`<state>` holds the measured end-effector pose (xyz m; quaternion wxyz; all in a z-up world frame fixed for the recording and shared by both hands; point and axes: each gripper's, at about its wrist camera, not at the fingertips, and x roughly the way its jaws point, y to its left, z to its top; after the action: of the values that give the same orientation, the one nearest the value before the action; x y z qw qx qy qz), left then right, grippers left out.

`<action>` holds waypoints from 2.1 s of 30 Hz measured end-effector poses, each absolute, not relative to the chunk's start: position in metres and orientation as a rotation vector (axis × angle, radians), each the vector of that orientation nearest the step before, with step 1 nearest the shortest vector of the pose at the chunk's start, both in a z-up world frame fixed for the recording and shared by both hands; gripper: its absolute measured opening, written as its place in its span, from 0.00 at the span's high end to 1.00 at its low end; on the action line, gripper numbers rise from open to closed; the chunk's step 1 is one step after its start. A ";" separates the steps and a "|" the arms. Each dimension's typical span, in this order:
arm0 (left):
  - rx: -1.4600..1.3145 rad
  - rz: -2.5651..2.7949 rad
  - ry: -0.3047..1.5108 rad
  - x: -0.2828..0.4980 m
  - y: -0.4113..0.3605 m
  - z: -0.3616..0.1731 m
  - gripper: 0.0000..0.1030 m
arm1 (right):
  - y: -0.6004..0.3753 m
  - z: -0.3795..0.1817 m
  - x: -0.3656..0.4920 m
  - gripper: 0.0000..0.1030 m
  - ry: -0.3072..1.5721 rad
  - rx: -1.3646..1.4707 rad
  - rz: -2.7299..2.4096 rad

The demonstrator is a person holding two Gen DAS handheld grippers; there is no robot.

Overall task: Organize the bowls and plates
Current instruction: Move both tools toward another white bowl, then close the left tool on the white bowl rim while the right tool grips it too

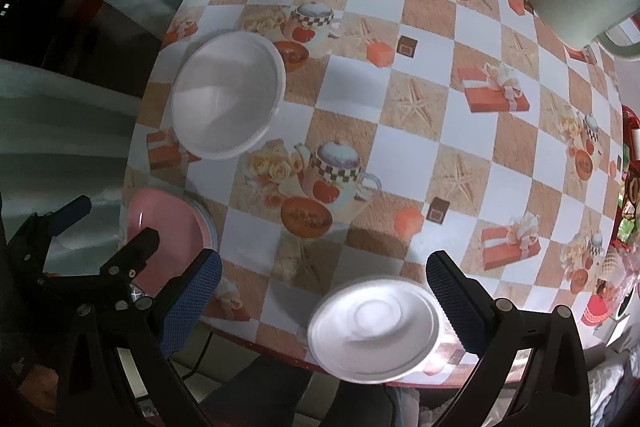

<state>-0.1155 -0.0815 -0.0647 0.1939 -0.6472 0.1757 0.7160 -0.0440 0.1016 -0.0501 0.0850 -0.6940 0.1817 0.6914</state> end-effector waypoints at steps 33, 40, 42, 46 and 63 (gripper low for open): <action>-1.938 2.051 0.479 -0.221 -0.057 -0.152 0.00 | 0.124 -0.153 -0.143 0.00 0.643 -2.070 1.957; -1.958 2.025 0.501 -0.225 -0.052 -0.169 0.09 | 0.120 -0.169 -0.146 0.00 0.599 -2.097 1.943; -1.969 2.010 0.499 -0.223 -0.053 -0.173 0.20 | 0.116 -0.170 -0.147 0.00 0.591 -2.101 1.964; -1.954 1.997 0.477 -0.223 -0.050 -0.173 0.29 | 0.110 -0.170 -0.147 0.15 0.582 -2.097 2.004; -1.834 1.857 0.584 -0.173 0.014 -0.164 0.75 | 0.117 -0.160 -0.120 0.78 0.662 -2.124 2.029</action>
<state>-0.1734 0.0141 -0.1637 0.2315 -0.6671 0.2125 0.6754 -0.1201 0.1169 -0.1602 0.0651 -0.7039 0.2193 0.6724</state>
